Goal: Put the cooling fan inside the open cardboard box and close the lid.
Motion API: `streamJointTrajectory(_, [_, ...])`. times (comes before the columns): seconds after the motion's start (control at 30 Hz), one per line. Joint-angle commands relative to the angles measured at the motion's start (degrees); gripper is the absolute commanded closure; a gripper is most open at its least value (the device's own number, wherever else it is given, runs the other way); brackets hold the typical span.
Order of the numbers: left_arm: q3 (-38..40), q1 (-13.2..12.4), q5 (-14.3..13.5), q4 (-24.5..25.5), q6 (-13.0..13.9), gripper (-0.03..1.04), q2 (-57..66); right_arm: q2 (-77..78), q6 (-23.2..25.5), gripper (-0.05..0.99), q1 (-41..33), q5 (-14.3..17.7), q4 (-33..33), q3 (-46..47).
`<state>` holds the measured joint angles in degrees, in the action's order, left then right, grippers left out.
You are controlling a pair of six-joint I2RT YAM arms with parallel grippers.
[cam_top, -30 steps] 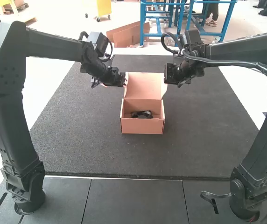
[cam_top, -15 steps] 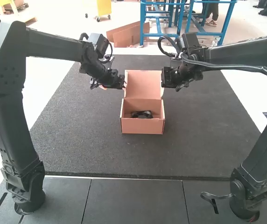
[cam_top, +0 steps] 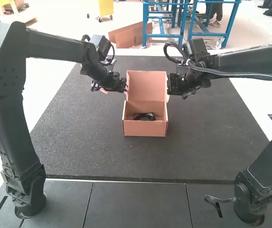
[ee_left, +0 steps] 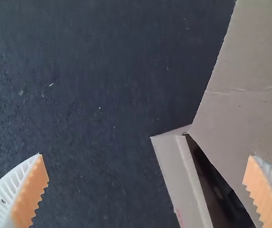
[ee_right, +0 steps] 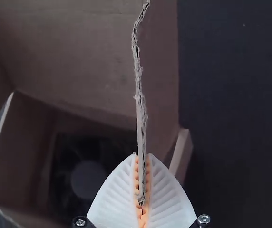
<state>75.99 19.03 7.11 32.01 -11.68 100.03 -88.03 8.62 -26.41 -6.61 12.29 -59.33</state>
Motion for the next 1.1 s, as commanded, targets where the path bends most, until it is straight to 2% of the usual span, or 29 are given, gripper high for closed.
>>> streamJointTrajectory(0.0, [2.2,1.2,0.7,0.2,-0.1,0.04,-4.0,1.1,0.7,0.95,-0.7,0.1,0.4,1.1])
streamJointTrajectory(0.27, [1.7,1.3,0.7,1.7,-0.1,0.04,-5.5,1.6,1.0,0.95,-0.7,-1.4,0.4,1.9])
streamJointTrajectory(0.37, [1.0,1.3,0.6,1.9,-0.1,0.04,-6.2,1.6,1.1,0.95,-0.7,-3.2,0.4,1.9])
streamJointTrajectory(0.57, [-0.6,1.4,0.6,1.9,0.0,0.04,-7.5,1.6,1.6,0.95,-0.9,-4.9,0.4,2.0])
streamJointTrajectory(1.07, [-4.9,1.6,0.7,2.3,-0.1,0.04,-9.8,2.2,1.5,0.95,-1.2,-6.4,0.4,4.0])
